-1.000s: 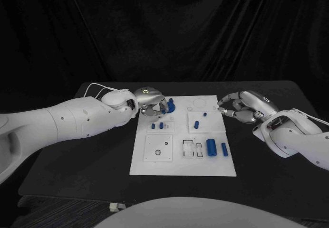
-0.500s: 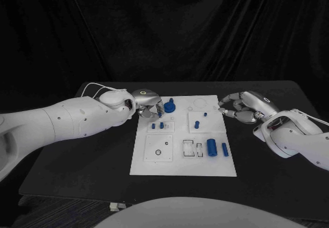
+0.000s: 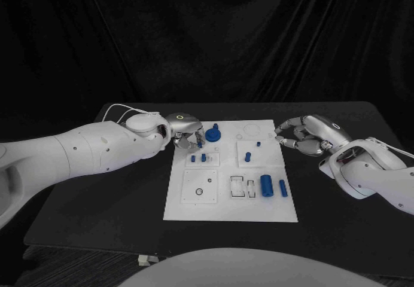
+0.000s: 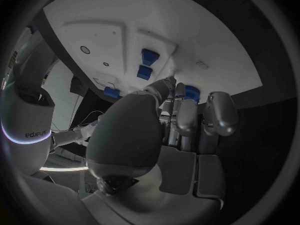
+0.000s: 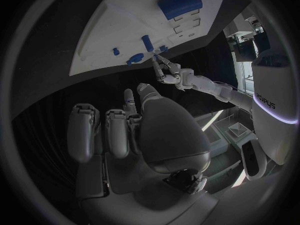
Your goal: Assemble the parts on the task board
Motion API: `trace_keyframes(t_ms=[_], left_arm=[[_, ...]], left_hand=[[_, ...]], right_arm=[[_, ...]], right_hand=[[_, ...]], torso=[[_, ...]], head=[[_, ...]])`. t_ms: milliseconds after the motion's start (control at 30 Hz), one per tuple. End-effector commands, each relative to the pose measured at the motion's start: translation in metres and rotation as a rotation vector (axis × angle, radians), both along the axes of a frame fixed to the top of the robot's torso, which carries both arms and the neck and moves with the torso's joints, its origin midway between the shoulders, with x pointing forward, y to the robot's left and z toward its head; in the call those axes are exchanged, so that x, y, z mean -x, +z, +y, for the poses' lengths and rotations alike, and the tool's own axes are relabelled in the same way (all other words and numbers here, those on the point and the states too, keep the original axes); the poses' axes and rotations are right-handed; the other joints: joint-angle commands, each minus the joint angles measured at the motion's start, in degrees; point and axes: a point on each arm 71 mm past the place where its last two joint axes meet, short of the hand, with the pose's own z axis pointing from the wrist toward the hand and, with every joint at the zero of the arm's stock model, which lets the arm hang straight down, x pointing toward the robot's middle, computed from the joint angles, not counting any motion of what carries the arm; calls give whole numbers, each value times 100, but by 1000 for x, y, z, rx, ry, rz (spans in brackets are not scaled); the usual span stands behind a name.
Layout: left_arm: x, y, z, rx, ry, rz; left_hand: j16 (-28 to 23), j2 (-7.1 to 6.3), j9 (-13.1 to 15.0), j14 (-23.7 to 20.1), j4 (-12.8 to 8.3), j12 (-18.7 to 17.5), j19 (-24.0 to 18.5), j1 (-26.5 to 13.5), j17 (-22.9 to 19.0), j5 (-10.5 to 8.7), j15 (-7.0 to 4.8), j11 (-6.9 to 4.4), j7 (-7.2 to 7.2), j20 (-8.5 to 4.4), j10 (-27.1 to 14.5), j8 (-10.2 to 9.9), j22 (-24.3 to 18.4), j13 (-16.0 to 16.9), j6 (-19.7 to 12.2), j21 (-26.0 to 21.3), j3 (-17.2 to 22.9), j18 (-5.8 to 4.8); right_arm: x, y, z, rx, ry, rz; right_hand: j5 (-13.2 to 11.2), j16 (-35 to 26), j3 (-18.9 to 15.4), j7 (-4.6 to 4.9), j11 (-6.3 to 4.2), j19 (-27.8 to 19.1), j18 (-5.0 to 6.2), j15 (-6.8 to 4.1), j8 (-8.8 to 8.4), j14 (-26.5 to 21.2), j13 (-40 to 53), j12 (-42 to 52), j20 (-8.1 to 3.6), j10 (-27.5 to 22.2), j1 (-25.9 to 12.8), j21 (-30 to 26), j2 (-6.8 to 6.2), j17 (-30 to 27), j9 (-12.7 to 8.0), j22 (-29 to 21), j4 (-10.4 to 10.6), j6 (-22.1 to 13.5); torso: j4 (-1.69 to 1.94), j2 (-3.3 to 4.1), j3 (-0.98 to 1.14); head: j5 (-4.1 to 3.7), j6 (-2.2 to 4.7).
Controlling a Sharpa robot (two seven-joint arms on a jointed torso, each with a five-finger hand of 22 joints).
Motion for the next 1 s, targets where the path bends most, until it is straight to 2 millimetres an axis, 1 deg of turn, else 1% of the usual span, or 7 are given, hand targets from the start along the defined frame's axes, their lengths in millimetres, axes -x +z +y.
trace_keyframes(t_ms=[33,533,867,1000], left_arm=[[-1,-1,-2,-8,2,18],[-1,-4,-7,5,-3,1],[0,-6,-8,3,-8,12],[1,-7,-8,1,-8,17]], left_hand=[[-29,2,6,-54,-5,-33,-59,-32,-19,-12,2,10,-7,-3,-41,-27,820,-6,-48,-41,42,78],[-35,-3,2,-66,-14,-32,-59,-29,-22,-14,9,17,4,-1,-8,-21,822,-6,-51,-37,51,76],[-43,-7,2,-75,-19,-28,-68,-28,-33,-16,11,17,4,-1,10,-17,819,-4,-46,-52,52,78],[-58,-15,1,-89,-27,-25,-80,-26,-55,-17,12,15,4,0,29,-14,813,-3,-44,-75,52,82]], right_arm=[[0,-1,-1,3,-10,9],[1,-1,0,2,-9,7],[1,-1,-1,2,-12,8],[1,-2,-1,2,-12,8]], right_hand=[[27,-22,1,25,34,245,-37,33,28,391,1495,-31,26,592,46,-29,-14,274,-6,1201,-23,30],[25,-23,12,25,35,244,-36,33,28,391,1495,-31,27,592,57,-33,-12,273,-12,1199,-34,31],[29,-25,22,25,35,242,-34,34,30,390,1495,-31,27,592,72,-38,-9,269,-14,1198,-47,35],[31,-27,27,25,35,241,-33,34,31,389,1495,-31,27,592,80,-42,-8,264,-16,1196,-53,36]], torso=[[2,-3,0],[0,6,0],[5,2,-2],[1,0,-2]], head=[[-11,-1],[-1,-1],[-20,-1],[-9,-1]])
